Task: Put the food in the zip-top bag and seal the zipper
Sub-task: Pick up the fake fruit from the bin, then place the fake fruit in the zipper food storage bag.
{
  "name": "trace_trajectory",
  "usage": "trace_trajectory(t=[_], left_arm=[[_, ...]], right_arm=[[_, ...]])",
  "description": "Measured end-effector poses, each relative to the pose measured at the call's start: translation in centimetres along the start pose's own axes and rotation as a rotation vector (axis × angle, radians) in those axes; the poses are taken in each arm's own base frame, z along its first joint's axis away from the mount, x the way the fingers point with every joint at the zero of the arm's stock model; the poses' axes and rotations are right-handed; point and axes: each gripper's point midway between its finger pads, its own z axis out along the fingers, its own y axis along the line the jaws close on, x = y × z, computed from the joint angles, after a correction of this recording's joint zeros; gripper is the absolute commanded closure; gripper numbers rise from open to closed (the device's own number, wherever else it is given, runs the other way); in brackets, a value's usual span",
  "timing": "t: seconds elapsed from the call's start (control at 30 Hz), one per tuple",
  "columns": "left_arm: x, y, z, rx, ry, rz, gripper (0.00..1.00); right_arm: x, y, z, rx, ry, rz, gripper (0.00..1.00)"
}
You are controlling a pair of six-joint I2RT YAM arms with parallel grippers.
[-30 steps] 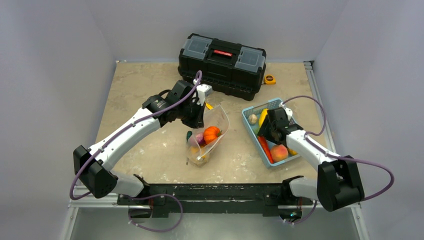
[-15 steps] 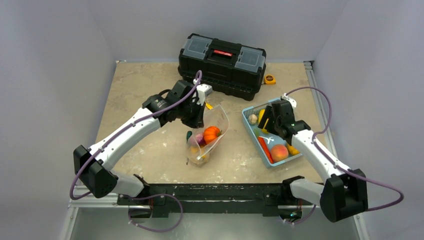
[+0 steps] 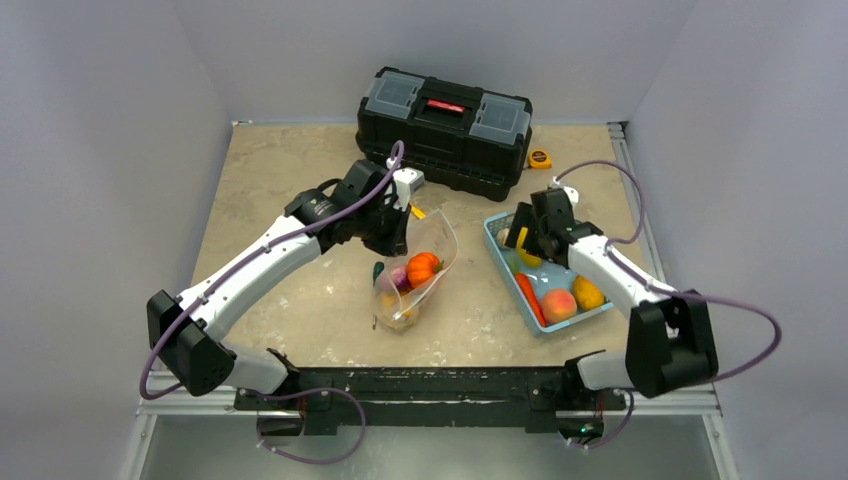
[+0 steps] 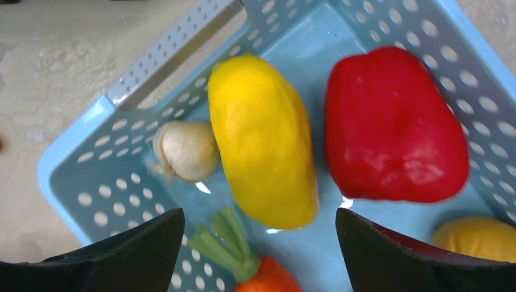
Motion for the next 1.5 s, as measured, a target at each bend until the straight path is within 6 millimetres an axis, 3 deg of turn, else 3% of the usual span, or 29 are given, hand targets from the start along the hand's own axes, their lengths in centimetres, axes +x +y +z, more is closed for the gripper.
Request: trace_trajectory(t=[0.17, 0.33, 0.6, 0.8, 0.9, 1.03, 1.2, 1.3, 1.4, 1.5], left_arm=[[0.0, -0.1, 0.0, 0.006, 0.002, -0.001, 1.0], [0.1, -0.2, 0.0, 0.014, 0.004, -0.001, 1.0], [0.2, -0.4, 0.4, 0.025, 0.018, -0.002, 1.0], [0.0, -0.3, 0.1, 0.019, 0.006, -0.001, 1.0], [0.0, -0.4, 0.1, 0.02, 0.003, 0.0, 1.0], [-0.2, -0.4, -0.2, 0.02, -0.01, 0.002, 1.0], [-0.4, -0.3, -0.4, 0.014, -0.019, 0.004, 1.0], [-0.4, -0.3, -0.4, 0.012, -0.023, 0.004, 1.0], [-0.5, -0.3, -0.4, 0.014, -0.024, 0.004, 1.0], [-0.5, -0.4, -0.4, 0.018, -0.026, 0.005, 1.0]], right_arm=[[0.2, 0.4, 3.5, 0.049, 0.033, -0.025, 0.11], [0.8, 0.1, 4.7, 0.067, 0.046, -0.033, 0.22], [0.7, 0.3, 4.9, 0.052, 0.027, -0.023, 0.7], [0.5, -0.4, 3.6, 0.063, -0.003, -0.016, 0.92], [-0.4, -0.7, 1.5, 0.041, -0.054, -0.005, 1.0], [-2.4, -0.5, -2.1, -0.027, -0.158, 0.011, 1.0], [-4.6, 1.6, -7.7, -0.235, -0.289, 0.006, 1.0], [-5.3, 4.5, -11.9, -0.452, -0.347, 0.01, 1.0], [-5.5, 8.9, -17.5, -0.737, -0.413, 0.009, 1.0], [-2.7, 15.0, -24.9, -1.091, -0.412, -0.056, 1.0]])
